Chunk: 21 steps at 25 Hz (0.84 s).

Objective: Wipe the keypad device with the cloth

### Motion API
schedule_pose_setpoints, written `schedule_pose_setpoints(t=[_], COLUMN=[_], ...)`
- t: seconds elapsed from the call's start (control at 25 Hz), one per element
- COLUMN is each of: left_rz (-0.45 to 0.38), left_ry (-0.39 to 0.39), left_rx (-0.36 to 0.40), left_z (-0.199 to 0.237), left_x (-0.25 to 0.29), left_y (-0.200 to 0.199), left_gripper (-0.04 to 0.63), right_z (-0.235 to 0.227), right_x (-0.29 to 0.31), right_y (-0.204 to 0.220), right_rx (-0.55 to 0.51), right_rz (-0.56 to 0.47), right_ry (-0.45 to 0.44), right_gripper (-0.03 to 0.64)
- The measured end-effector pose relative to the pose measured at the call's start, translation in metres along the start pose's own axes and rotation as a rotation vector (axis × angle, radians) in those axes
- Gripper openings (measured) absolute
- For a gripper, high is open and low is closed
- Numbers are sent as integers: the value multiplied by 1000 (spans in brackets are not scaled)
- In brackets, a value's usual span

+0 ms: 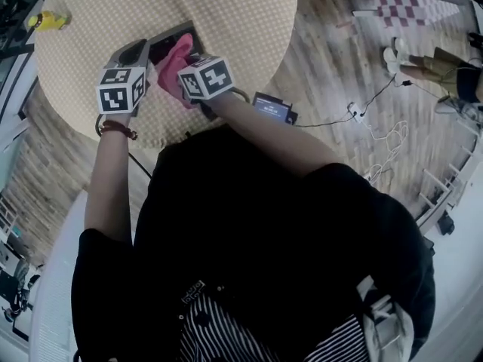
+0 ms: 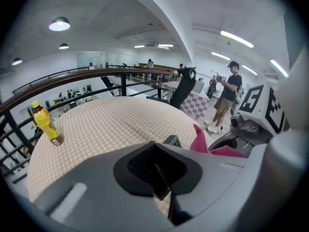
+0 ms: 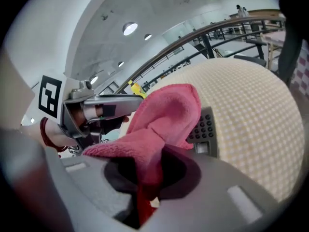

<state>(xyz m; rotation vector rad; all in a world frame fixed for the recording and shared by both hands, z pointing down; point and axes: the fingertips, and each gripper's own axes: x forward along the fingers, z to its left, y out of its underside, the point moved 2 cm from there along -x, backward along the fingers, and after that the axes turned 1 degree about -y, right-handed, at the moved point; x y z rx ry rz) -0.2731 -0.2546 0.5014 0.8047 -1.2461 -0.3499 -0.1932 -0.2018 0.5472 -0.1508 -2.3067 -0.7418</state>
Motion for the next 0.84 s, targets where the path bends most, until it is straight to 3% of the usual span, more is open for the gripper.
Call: schedule_pose_setpoints(t=[0.2,0.4,0.56,0.64,0.84], left_rz=[-214,-341,-421,-438,-431], left_ry=[15,5,-34,-41,-32], left_rx=[-193,-245,-226,-227,-247], left_z=[-8,-36,-57,-76,-116], left_x=[-74,-131,-168,-146,-14], left_y=[-9,-24,-22,-33,-88], left_gripper=[0,0,0,0,0], right_z=[44,82,108,79,-70], right_x=[-34,-80,-105,-118,-145], right_y=[-22,-39,-40,-50,-104], right_rx=[-86,-180,-270,-279,-252], right_rz=[-93,-164,-216,-234,-253], right_ry=[-25,-70,-92,-104,-115], right_gripper=[63,63,63,63,63])
